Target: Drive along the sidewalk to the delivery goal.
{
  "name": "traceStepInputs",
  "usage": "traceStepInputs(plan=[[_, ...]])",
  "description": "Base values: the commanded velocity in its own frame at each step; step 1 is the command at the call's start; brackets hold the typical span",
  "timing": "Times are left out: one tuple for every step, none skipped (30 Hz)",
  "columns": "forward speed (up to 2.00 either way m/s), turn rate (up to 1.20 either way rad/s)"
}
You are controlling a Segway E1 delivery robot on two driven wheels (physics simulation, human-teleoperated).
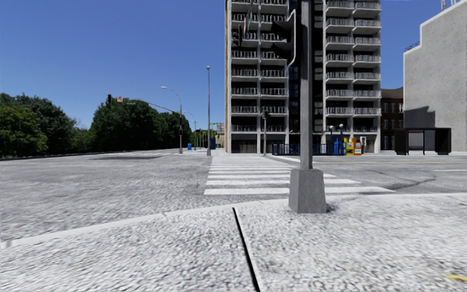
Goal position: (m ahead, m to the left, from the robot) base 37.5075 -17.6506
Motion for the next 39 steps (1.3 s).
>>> traceStepInputs(plan=[[2.00, 0.00], [2.00, 0.00], [2.00, 0.00], [2.00, 0.00], [2.00, 0.00], [2.00, 0.00], [2.00, 0.00], [2.00, 0.00], [2.00, 0.00], [2.00, 0.00], [2.00, 0.00], [2.00, 0.00], [2.00, 0.00], [2.00, 0.00], [2.00, 0.00], [2.00, 0.00], [2.00, 0.00], [2.00, 0.00], [2.00, 0.00], [2.00, 0.00], [2.00, 0.00], [2.00, 0.00], [1.56, 0.00], [1.56, 0.00], [1.51, 0.00], [1.48, 0.00], [1.46, 0.00], [1.46, 0.00], [1.45, 0.00], [1.45, 0.00], [1.45, 0.00], [1.44, 0.00], [1.44, 0.00], [1.44, 0.00], [1.44, 0.00], [1.44, 0.00], [1.44, 0.00], [1.41, 0.00], [1.38, 0.00]])
